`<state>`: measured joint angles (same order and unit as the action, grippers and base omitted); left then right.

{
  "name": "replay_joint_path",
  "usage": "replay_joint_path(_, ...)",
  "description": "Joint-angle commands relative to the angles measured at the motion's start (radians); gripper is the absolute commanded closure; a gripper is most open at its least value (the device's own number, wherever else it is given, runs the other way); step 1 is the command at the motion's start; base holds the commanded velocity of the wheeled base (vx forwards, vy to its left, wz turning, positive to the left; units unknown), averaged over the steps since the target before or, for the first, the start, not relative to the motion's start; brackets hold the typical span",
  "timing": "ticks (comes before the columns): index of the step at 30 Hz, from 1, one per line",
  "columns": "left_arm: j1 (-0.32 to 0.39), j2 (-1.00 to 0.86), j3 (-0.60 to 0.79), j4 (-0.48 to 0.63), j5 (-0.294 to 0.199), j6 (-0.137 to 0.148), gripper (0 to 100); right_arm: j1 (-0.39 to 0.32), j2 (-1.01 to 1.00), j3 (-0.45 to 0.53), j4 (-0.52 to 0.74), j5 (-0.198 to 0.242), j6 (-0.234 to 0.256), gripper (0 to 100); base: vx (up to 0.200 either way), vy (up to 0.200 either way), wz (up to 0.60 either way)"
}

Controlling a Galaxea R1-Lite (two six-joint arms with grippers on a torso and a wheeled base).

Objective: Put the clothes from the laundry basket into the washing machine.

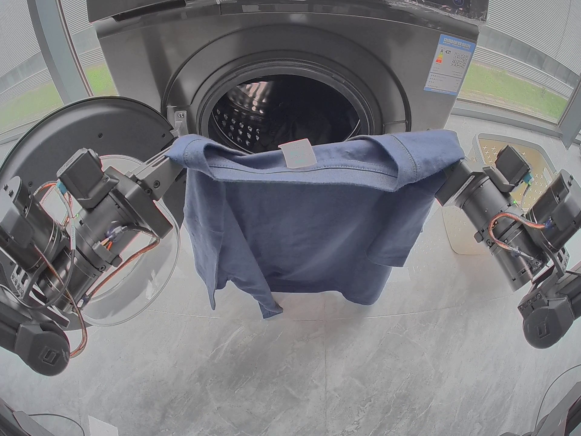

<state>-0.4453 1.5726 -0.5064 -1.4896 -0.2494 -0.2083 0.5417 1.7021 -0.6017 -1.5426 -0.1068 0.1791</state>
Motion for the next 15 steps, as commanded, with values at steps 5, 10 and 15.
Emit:
replay_joint_path(5,0.011,-0.011,-0.037,0.009,-0.001,-0.003,100,-0.003,-0.001,-0.009,-0.001,0.002,-0.001,100,0.0,0.0,0.0)
replay_joint_path(10,0.0,-0.014,-0.035,0.012,0.004,-0.002,100,-0.003,-0.004,-0.006,-0.001,0.002,-0.001,100,0.0,0.0,0.0)
replay_joint_path(15,-0.039,-0.002,-0.05,0.012,0.004,0.0,100,0.011,0.001,0.016,0.001,0.001,0.002,100,0.0,0.0,0.0)
